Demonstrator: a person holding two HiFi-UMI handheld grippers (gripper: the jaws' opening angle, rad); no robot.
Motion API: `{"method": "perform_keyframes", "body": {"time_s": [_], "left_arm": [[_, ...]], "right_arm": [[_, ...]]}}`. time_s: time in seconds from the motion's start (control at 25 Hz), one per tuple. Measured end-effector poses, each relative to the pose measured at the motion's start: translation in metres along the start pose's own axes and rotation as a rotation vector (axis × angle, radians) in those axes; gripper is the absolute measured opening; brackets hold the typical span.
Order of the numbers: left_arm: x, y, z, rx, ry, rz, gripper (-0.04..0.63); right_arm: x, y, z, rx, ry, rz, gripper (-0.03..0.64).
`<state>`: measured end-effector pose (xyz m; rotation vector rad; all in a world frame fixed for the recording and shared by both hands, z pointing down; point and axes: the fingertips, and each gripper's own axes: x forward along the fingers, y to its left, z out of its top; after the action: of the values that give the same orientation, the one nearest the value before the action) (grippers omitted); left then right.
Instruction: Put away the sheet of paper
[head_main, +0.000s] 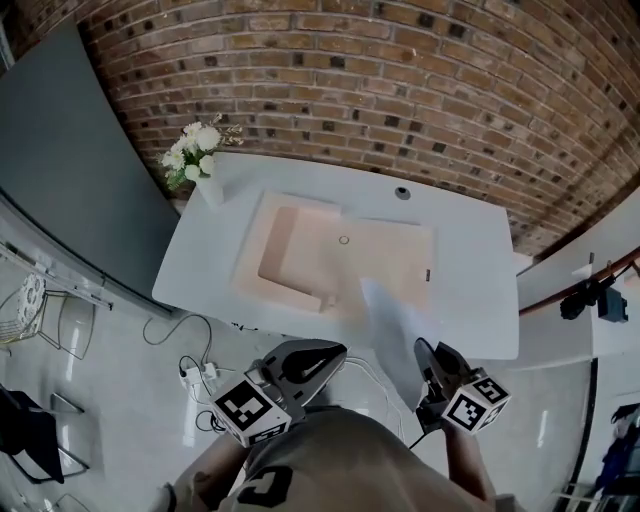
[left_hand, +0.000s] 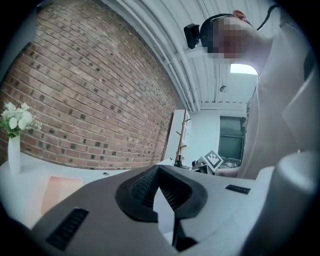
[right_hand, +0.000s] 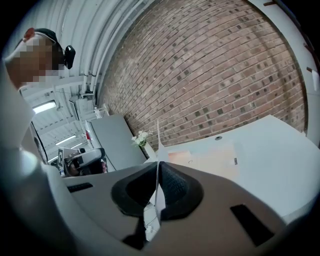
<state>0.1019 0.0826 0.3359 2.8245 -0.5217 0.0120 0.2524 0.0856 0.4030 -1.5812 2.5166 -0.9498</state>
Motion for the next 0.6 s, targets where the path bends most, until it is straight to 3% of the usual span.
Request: {"method": "perform_keyframes", "body": {"time_s": [0.12,0.32,0.6], "left_arm": [[-0.006,0.025,-0.006,-0.023,0.055,0.003,0.014],[-0.021,0.056,-0.001,-0.116,0.022,-0.045,0.014],[-0.039,0.096,0.005,-0.114,-0.001,-0.054,0.014]], "right_arm": [[0.022,0.012,0.005,-0.012,-0.004,-0.011,0.023],[0.050,0.031,0.015,0.006,-0.023,-0.037,0.023],[0.092,0.052,0.022,-0.019,-0.004,-0.050,0.023]]}}
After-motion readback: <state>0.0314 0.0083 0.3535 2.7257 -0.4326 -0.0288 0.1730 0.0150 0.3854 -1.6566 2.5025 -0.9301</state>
